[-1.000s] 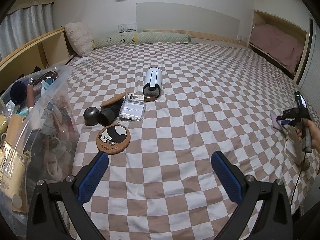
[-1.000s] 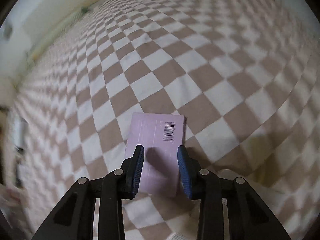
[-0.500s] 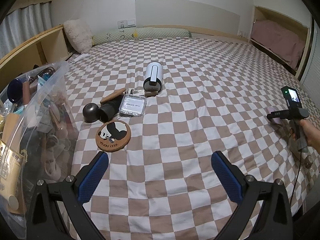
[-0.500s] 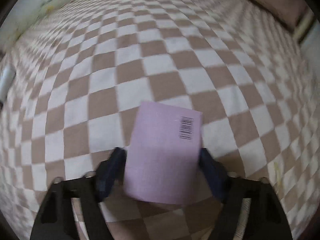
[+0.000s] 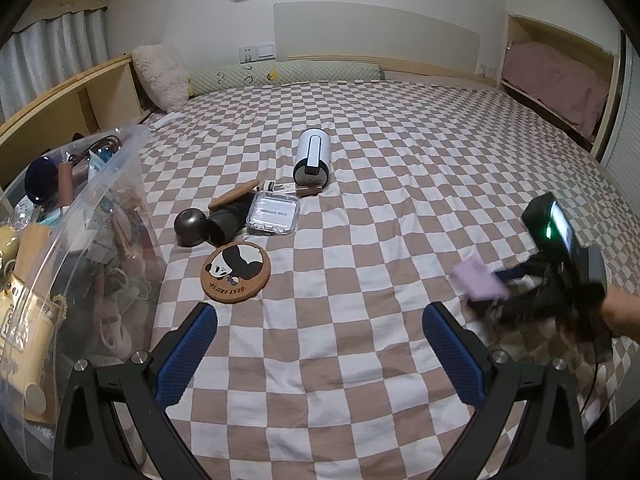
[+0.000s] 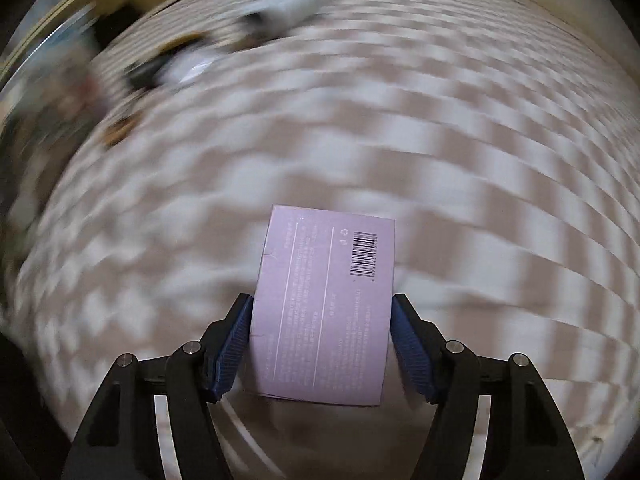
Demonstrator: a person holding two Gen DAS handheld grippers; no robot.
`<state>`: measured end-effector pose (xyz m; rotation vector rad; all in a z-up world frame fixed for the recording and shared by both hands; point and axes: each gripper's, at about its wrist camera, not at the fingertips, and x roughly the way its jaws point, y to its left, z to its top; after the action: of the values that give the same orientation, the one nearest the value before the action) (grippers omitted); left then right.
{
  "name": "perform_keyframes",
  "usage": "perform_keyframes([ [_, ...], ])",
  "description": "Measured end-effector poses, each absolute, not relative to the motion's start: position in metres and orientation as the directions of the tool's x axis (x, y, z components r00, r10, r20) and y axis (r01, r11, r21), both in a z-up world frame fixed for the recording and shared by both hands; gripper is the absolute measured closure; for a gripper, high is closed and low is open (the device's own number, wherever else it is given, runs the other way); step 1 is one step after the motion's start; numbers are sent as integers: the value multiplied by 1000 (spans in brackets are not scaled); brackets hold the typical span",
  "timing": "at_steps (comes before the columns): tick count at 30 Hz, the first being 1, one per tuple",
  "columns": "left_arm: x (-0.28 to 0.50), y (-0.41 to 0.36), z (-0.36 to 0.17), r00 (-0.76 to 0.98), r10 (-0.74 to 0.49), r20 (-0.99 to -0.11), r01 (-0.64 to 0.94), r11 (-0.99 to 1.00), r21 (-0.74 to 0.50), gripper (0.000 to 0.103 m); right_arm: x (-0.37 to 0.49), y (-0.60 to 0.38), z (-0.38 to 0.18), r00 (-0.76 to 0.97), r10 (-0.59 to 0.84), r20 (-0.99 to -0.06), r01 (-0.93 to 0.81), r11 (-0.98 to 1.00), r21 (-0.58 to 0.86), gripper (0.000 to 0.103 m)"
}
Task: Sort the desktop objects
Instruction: 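Carry the pink booklet with the right tool and drop it on the bed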
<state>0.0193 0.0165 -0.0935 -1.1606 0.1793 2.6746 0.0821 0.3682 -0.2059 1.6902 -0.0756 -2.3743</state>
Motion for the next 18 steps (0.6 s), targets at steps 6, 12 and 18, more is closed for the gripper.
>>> perform_keyframes([
  [6, 18, 8, -111, -643, 123, -756, -235, -971, 42, 0, 92, 285, -206, -258, -287, -923, 392, -904, 171, 32],
  [12, 17, -2, -118, -634, 106, -766, -217, -975, 45, 0, 106, 268, -204, -257, -258, -931, 454, -883, 119, 19],
  [18, 17, -6, -115, -631, 123, -766, -216, -976, 21, 0, 110, 313, -186, -249, -178, -952, 361, -929, 79, 19],
])
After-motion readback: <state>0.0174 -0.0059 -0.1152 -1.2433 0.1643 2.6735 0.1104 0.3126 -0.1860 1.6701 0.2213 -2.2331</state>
